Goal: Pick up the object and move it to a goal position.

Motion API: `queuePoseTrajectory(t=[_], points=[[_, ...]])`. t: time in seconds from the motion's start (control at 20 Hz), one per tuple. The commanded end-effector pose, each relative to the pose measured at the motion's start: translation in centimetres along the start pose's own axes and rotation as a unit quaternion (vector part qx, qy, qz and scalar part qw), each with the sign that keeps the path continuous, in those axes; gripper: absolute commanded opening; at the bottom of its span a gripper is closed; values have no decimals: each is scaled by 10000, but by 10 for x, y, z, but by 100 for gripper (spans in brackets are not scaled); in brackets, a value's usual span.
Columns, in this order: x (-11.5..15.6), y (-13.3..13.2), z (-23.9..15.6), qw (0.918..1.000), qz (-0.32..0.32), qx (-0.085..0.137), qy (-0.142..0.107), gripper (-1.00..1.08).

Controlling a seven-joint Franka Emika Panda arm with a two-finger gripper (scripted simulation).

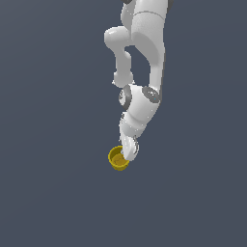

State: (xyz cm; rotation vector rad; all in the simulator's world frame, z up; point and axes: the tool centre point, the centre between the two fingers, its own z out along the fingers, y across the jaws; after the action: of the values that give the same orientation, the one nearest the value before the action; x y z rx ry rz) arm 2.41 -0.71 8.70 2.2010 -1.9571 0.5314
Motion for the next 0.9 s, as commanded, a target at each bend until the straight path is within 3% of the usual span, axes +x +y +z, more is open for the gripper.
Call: queuePoseTrajectory(t=[0.0, 0.5, 0.85], points=[[0, 0, 0, 10000, 35, 8, 8, 28], [-12, 3, -4, 10000, 17, -4, -12, 28], [-4, 5, 0, 9999, 118, -13, 6, 28]])
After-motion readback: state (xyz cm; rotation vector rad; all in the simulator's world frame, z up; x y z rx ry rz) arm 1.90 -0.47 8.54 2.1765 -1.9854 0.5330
